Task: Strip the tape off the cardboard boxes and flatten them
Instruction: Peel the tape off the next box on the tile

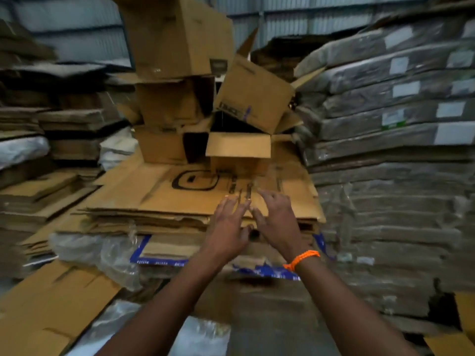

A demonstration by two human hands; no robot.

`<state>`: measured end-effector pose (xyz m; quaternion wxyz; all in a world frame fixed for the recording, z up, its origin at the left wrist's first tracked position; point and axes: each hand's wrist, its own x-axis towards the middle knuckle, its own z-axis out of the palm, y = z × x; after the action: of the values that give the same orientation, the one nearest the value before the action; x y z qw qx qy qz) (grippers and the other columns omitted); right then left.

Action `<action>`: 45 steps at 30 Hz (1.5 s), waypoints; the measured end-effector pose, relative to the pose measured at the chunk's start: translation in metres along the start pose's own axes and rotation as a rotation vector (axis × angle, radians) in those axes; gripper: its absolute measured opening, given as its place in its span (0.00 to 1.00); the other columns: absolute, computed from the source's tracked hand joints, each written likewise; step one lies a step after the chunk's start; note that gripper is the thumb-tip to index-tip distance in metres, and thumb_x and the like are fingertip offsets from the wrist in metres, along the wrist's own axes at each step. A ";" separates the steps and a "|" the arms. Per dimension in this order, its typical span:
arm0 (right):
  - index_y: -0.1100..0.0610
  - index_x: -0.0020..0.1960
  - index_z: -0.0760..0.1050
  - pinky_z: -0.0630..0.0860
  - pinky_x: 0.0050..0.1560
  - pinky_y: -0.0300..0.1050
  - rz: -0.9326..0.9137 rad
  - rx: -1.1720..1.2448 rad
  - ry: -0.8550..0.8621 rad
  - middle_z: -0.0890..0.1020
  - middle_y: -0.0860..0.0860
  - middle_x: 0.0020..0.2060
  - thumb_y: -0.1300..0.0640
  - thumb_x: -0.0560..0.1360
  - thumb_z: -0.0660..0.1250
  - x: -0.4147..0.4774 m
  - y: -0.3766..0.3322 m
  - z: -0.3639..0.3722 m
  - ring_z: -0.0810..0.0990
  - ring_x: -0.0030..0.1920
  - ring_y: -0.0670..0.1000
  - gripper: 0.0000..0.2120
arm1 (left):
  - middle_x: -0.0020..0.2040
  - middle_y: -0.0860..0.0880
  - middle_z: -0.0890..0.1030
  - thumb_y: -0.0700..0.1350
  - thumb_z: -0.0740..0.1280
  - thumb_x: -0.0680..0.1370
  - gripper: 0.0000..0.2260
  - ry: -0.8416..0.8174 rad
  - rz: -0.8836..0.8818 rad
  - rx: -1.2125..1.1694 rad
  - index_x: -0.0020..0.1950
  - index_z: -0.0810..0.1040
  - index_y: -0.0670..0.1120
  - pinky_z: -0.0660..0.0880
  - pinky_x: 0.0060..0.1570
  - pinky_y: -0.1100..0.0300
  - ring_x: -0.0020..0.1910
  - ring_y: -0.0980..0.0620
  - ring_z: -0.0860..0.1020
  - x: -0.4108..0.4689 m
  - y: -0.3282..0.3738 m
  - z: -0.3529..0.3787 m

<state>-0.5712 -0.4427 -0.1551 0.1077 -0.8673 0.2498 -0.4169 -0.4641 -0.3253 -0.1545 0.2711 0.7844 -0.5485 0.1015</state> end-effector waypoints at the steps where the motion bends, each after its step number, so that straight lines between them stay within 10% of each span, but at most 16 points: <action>1: 0.58 0.71 0.73 0.69 0.67 0.49 -0.024 0.033 0.023 0.79 0.56 0.61 0.50 0.78 0.69 0.029 0.009 0.000 0.73 0.63 0.56 0.24 | 0.81 0.49 0.59 0.51 0.67 0.81 0.30 0.035 0.015 0.030 0.81 0.60 0.54 0.54 0.80 0.50 0.82 0.48 0.52 0.025 0.003 -0.004; 13: 0.58 0.73 0.71 0.70 0.69 0.50 -0.142 0.130 0.059 0.76 0.57 0.67 0.50 0.76 0.71 0.378 0.146 -0.036 0.73 0.68 0.58 0.28 | 0.82 0.48 0.57 0.54 0.65 0.82 0.35 0.152 -0.058 0.269 0.83 0.50 0.50 0.58 0.78 0.46 0.81 0.45 0.52 0.337 0.054 -0.006; 18: 0.58 0.81 0.52 0.63 0.75 0.60 -0.082 -0.067 -0.024 0.64 0.59 0.77 0.35 0.66 0.76 0.510 0.161 -0.033 0.62 0.76 0.62 0.56 | 0.83 0.50 0.54 0.55 0.64 0.82 0.36 0.104 -0.200 0.253 0.84 0.48 0.53 0.58 0.78 0.47 0.81 0.48 0.51 0.371 0.025 -0.004; 21: 0.53 0.69 0.70 0.76 0.61 0.61 -0.069 -0.144 -0.164 0.80 0.56 0.62 0.23 0.58 0.73 0.531 0.172 -0.018 0.78 0.62 0.60 0.50 | 0.82 0.50 0.57 0.56 0.66 0.82 0.35 0.117 -0.353 0.094 0.84 0.51 0.51 0.59 0.77 0.52 0.80 0.49 0.56 0.372 0.003 0.001; 28: 0.50 0.57 0.81 0.81 0.42 0.48 -0.218 -0.029 -0.031 0.84 0.49 0.46 0.31 0.67 0.74 0.500 0.168 -0.026 0.82 0.44 0.51 0.28 | 0.80 0.47 0.63 0.66 0.65 0.78 0.36 0.114 -0.653 -0.341 0.82 0.58 0.57 0.70 0.71 0.43 0.76 0.43 0.66 0.346 -0.024 0.025; 36: 0.48 0.50 0.79 0.77 0.36 0.45 -0.349 -0.060 0.181 0.77 0.43 0.38 0.31 0.69 0.72 0.397 0.100 -0.103 0.79 0.37 0.48 0.22 | 0.76 0.46 0.68 0.68 0.58 0.79 0.29 0.216 -0.583 -0.987 0.77 0.65 0.57 0.82 0.54 0.43 0.65 0.42 0.75 0.277 0.005 -0.024; 41: 0.50 0.47 0.78 0.74 0.32 0.44 -0.486 -0.241 0.211 0.78 0.46 0.35 0.31 0.70 0.71 0.261 0.029 -0.155 0.80 0.36 0.50 0.22 | 0.75 0.44 0.69 0.81 0.63 0.63 0.51 0.325 -0.595 -1.210 0.78 0.65 0.52 0.84 0.45 0.41 0.63 0.39 0.77 0.183 0.015 -0.081; 45: 0.51 0.41 0.74 0.71 0.28 0.44 -0.544 -0.276 0.293 0.78 0.45 0.34 0.31 0.70 0.70 0.143 -0.032 -0.172 0.78 0.33 0.49 0.23 | 0.74 0.43 0.73 0.78 0.56 0.72 0.42 0.393 -0.580 -1.337 0.79 0.65 0.54 0.79 0.57 0.39 0.66 0.37 0.76 0.066 0.002 -0.113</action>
<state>-0.6185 -0.4867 0.0608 -0.1626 -0.8395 0.0762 -0.5128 -0.4256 -0.3187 -0.0297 0.7980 0.5331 -0.2064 -0.1906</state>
